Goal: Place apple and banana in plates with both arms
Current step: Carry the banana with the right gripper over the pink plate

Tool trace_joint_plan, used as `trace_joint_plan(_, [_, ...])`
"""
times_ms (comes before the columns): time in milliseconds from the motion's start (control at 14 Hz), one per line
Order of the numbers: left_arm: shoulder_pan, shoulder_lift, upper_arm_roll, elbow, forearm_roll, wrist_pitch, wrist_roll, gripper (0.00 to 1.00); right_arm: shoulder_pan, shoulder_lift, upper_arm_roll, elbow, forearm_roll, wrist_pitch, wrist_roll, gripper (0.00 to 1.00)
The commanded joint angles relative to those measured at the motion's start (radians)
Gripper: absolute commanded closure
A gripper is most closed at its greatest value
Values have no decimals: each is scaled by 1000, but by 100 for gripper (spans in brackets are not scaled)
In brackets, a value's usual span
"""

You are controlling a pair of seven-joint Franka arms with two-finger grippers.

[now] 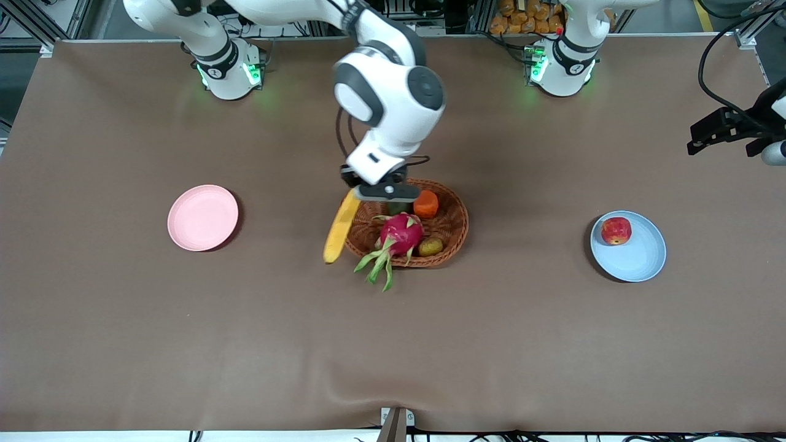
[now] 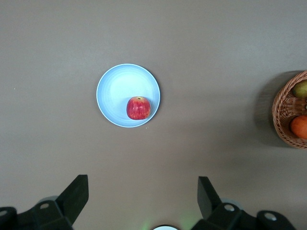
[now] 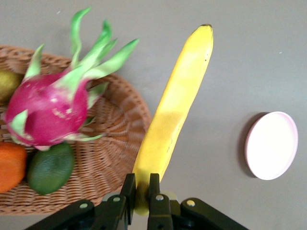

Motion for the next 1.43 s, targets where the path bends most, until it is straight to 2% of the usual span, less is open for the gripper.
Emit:
trace_joint_plan(0, [1, 9, -1, 15, -14, -14, -7, 0, -95, -105, 16, -30, 67, -22, -94, 100])
trace_joint_plan(215, [0, 7, -1, 15, -14, -14, -8, 0, -191, -203, 14, -96, 90, -56, -206, 100])
trace_joint_plan(645, [-5, 12, -1, 16, -14, -14, -8, 0, -373, -430, 16, -410, 110, 8, -312, 100])
trace_joint_plan(788, [-5, 12, -1, 15, -14, -14, -8, 0, -425, -495, 14, -546, 110, 83, -336, 100])
trace_joint_plan(1003, [-5, 13, -1, 15, -14, -14, -8, 0, -489, -614, 13, -810, 111, 279, -356, 100])
trace_joint_plan(1362, [-5, 18, -1, 15, -14, -14, -8, 0, -569, -664, 10, -1071, 110, 514, -358, 100])
